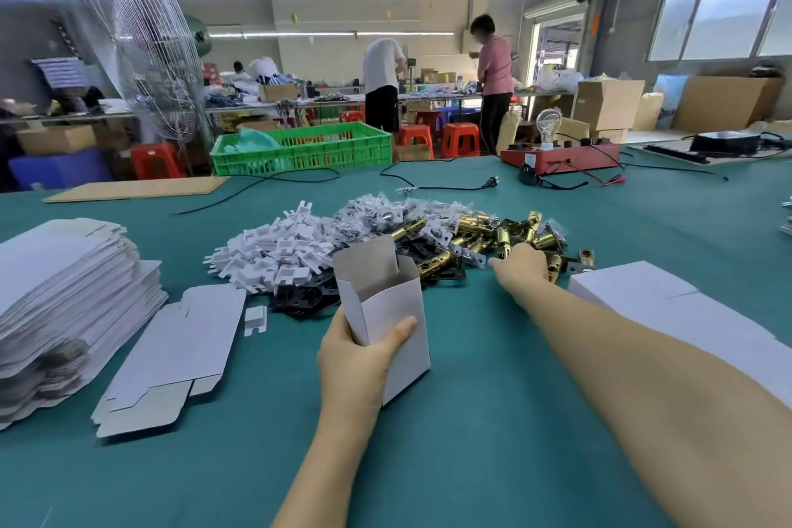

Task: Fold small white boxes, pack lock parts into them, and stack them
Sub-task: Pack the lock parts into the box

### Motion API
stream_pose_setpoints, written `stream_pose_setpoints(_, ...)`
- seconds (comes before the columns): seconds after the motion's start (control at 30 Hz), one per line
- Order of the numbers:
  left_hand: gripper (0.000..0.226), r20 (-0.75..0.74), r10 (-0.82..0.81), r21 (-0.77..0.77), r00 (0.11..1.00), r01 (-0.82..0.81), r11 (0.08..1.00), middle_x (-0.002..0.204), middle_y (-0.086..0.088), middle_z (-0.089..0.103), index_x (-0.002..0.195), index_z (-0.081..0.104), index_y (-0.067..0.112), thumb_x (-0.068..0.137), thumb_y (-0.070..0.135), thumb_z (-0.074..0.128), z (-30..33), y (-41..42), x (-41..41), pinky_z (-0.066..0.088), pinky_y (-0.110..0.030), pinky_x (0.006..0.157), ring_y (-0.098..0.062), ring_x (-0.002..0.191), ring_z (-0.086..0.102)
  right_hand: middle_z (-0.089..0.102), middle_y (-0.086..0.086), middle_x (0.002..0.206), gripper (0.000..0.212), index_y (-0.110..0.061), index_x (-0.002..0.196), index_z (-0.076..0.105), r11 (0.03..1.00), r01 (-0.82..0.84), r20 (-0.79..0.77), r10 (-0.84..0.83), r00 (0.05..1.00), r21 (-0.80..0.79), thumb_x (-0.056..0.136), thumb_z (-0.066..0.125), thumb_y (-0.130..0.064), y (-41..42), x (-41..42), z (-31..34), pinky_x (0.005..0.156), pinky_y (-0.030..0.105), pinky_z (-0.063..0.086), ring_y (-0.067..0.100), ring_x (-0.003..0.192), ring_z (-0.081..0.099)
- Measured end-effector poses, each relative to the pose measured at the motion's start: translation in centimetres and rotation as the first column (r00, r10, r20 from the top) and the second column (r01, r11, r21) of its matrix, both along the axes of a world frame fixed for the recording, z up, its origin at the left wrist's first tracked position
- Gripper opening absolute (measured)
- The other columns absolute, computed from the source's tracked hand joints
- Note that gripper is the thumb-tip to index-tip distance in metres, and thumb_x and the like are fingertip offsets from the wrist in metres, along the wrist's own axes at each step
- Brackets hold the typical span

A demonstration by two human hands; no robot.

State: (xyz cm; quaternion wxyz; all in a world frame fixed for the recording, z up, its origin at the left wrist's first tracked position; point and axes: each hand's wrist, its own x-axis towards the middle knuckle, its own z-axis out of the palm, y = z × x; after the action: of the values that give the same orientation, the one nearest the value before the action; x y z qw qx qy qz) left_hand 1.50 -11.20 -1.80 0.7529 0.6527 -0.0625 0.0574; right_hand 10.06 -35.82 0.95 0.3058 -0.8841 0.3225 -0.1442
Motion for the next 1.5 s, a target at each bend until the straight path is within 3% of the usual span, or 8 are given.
stream_pose_setpoints(0.37, 0.034, -0.005, -0.004, 0.004, 1.0, 0.004, 1.0, 0.087, 0.016, 0.073, 0.095, 0.066, 0.032, 0.071, 0.02, 0.087, -0.1, 0.1, -0.1, 0.06, -0.038, 0.073, -0.007, 0.078, 0.07, 0.061, 0.023, 0.117, 0.026, 0.009, 0.115, 0.057, 0.943, 0.188, 0.142, -0.233, 0.962, 0.273, 0.097, 0.046, -0.006, 0.0, -0.4, 0.3, 0.08, 0.035, 0.049, 0.036, 0.107, 0.06)
stream_pose_setpoints(0.63, 0.034, -0.019, 0.007, 0.017, 1.0, -0.006, 1.0, 0.087, 0.019, 0.072, 0.097, 0.065, 0.031, 0.073, 0.02, 0.086, 0.4, 0.2, -0.4, 0.057, -0.031, 0.068, -0.005, 0.078, 0.069, 0.058, 0.015, 0.077, 0.012, 0.006, 0.102, 0.053, 0.475, -0.102, 0.348, -0.465, 0.814, 0.874, 0.098, 0.048, -0.004, 1.1, -4.9, 3.0, 0.047, 0.024, 0.05, 0.019, 0.058, 0.061)
stream_pose_setpoints(0.8, 0.036, -0.012, 0.015, 0.02, 1.0, -0.015, 1.0, 0.086, 0.019, 0.072, 0.095, 0.065, 0.032, 0.069, 0.023, 0.089, 0.6, 0.2, -0.6, 0.055, -0.028, 0.063, -0.005, 0.076, 0.069, 0.058, 0.014, 0.071, 0.023, 0.002, 0.077, 0.051, 0.655, -0.164, 0.434, -0.275, 0.858, 0.738, 0.096, 0.052, -0.009, 0.9, -7.9, 4.9, 0.049, 0.024, 0.054, 0.02, 0.056, 0.06)
stream_pose_setpoints(0.97, 0.041, -0.01, 0.028, 0.021, 1.0, -0.028, 0.999, 0.088, 0.018, 0.072, 0.097, 0.065, 0.031, 0.065, 0.028, 0.09, 0.7, 0.0, -0.7, 0.056, -0.031, 0.066, -0.006, 0.076, 0.07, 0.065, 0.014, 0.08, 0.027, 0.004, 0.093, 0.058, 0.97, -0.067, 0.467, -0.051, 0.883, 0.233, 0.098, 0.042, -0.018, 1.5, -9.5, 5.4, 0.078, 0.046, 0.055, 0.025, 0.072, 0.066)
stream_pose_setpoints(1.13, 0.038, 0.01, 0.021, 0.032, 1.0, -0.021, 0.999, 0.089, 0.016, 0.073, 0.098, 0.065, 0.032, 0.07, 0.021, 0.089, 0.5, 0.0, -0.7, 0.058, -0.036, 0.071, -0.008, 0.08, 0.07, 0.064, 0.015, 0.097, 0.019, -0.002, 0.09, 0.058, 0.995, -0.087, 0.402, 0.095, 0.911, -0.037, 0.093, 0.042, -0.012, 1.1, -10.3, 6.5, 0.084, 0.046, 0.05, 0.032, 0.1, 0.06)
stream_pose_setpoints(1.27, 0.036, 0.064, -0.044, 0.061, 0.997, 0.04, 0.997, 0.09, 0.014, 0.074, 0.095, 0.068, 0.035, 0.072, 0.014, 0.086, 0.5, -0.5, -1.2, 0.058, -0.035, 0.073, -0.008, 0.081, 0.07, 0.067, 0.007, 0.095, 0.018, -0.014, 0.096, 0.063, 0.975, -0.217, 0.505, 0.16, 0.848, 0.055, 0.093, 0.045, -0.012, 0.1, -11.6, 8.3, 0.076, 0.041, 0.058, 0.017, 0.077, 0.07)
stream_pose_setpoints(1.37, 0.04, 0.111, -0.089, 0.087, 0.99, 0.08, 0.993, 0.094, 0.014, 0.074, 0.094, 0.07, 0.042, 0.071, 0.013, 0.086, 0.6, -0.9, -1.7, 0.056, -0.025, 0.07, -0.007, 0.085, 0.07, 0.064, 0.009, 0.087, 0.014, -0.012, 0.089, 0.058, 0.859, -0.404, 0.642, 0.12, 0.757, 0.315, 0.094, 0.047, -0.004, -0.2, -12.6, 9.8, 0.061, 0.027, 0.059, 0.009, 0.06, 0.068)
stream_pose_setpoints(1.5, 0.043, 0.143, -0.081, 0.121, 0.986, 0.064, 0.991, 0.093, 0.018, 0.074, 0.096, 0.069, 0.041, 0.073, 0.008, 0.084, 0.6, -1.1, -1.9, 0.053, -0.021, 0.07, -0.003, 0.085, 0.068, 0.059, 0.01, 0.082, 0.005, -0.004, 0.087, 0.052, 0.399, -0.657, 0.726, -0.032, 0.687, 0.639, 0.091, 0.049, -0.004, 0.0, -13.6, 10.7, 0.052, 0.018, 0.053, 0.015, 0.057, 0.064)
